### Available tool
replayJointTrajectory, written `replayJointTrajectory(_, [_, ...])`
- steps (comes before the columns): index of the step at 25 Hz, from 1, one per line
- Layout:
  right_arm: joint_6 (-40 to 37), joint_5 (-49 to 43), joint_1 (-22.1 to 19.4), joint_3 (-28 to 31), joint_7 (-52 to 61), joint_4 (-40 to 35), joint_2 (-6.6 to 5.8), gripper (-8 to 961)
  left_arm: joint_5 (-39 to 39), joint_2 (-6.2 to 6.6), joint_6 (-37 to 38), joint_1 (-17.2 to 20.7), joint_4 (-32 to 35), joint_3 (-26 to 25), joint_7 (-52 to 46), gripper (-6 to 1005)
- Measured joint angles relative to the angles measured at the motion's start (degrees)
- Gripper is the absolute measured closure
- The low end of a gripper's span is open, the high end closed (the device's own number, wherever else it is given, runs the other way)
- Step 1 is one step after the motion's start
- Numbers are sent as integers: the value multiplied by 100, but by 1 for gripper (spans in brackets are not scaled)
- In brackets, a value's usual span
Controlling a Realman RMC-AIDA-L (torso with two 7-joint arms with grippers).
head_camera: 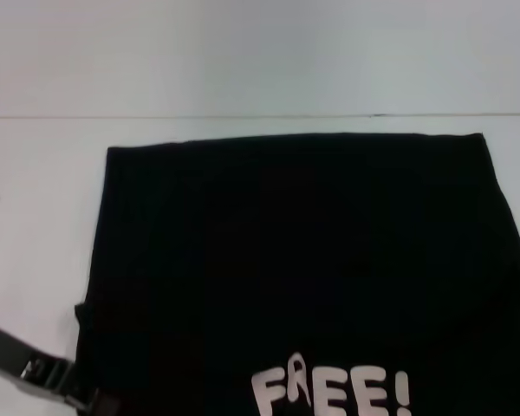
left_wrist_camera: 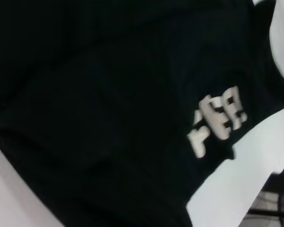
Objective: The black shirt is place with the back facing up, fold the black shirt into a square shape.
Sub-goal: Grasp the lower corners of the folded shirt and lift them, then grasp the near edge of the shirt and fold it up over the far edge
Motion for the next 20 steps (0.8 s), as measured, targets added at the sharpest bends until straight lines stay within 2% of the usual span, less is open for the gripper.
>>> replayJointTrajectory(8, [7,-1,-9,115,-59,-21,-18,876,152,-28,-180,29,2,54,-21,971])
replayJointTrajectory(15, [9,-57,56,83,-101,5,14,877,311,-57,-259,70,-39,73,25,972])
replayJointTrajectory(20, [16,-203,34,217,-121,0,-15,877,494,-9,-262,135,26,-85,80,972])
